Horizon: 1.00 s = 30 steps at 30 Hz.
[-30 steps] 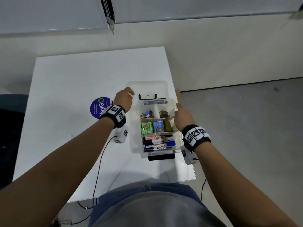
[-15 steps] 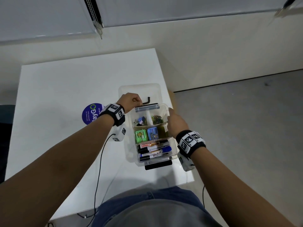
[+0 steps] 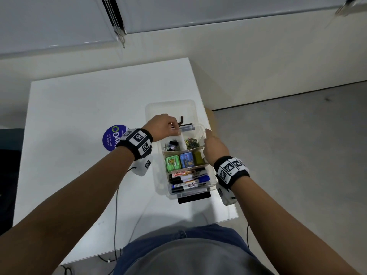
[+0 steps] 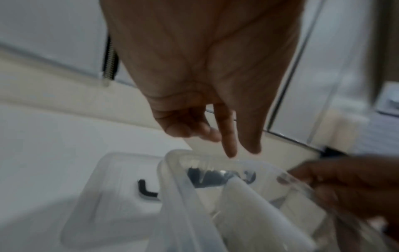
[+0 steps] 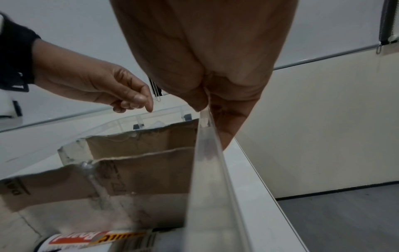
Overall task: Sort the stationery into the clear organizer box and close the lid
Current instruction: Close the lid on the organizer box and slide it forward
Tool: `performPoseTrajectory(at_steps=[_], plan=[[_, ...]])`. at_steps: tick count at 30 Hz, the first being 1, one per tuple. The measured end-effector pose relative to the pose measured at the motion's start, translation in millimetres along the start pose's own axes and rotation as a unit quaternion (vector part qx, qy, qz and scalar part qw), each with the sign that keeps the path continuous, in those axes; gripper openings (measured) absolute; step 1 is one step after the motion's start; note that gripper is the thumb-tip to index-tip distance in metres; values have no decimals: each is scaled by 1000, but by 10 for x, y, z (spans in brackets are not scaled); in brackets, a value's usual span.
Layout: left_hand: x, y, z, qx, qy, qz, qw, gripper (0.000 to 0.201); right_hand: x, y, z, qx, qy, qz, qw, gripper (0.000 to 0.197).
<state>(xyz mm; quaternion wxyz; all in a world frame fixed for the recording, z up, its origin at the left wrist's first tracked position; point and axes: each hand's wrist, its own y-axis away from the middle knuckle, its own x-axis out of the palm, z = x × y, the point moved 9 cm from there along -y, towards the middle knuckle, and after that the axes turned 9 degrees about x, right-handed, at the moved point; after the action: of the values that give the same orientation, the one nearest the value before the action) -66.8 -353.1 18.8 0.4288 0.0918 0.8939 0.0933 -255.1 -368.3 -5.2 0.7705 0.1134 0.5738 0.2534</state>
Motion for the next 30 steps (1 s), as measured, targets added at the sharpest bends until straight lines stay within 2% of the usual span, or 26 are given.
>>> performPoseTrajectory(at_steps=[2,4,6,8,11,14,18,22,26,28,30], plan=[[-150,-1,257,-52,70,-88,992,23,6,-4,-9,0,-3,-2,1000,48],[-260,1,550,-102,68,-149,981,22,0,1,-5,1,-9,-4,1000,46],[-147,-26,816,-133,18,-118,984,15,-11,9,-11,4,-7,-6,1000,47],[88,-59,1013,-139,-37,-40,989,9,-18,12,-14,7,-8,-5,1000,47],[450,-92,1106,-94,-158,54,981,26,-20,17,-14,13,-14,-1,1000,46],[606,-129,1071,-50,-257,51,964,39,-14,30,-16,18,-12,3,1000,48],[585,-146,1003,-25,-290,37,956,39,-18,36,-5,18,-16,2,1000,49],[228,-104,813,-22,-266,-27,963,27,-22,54,12,26,-26,11,999,52],[-358,85,437,-44,-169,-149,973,29,-173,85,146,20,-57,-13,998,50],[-526,263,170,-37,-120,-195,973,27,-332,70,329,-5,-118,-41,992,47],[-538,472,-176,-5,-102,-216,971,24,-483,74,521,-21,-207,-48,977,56]])
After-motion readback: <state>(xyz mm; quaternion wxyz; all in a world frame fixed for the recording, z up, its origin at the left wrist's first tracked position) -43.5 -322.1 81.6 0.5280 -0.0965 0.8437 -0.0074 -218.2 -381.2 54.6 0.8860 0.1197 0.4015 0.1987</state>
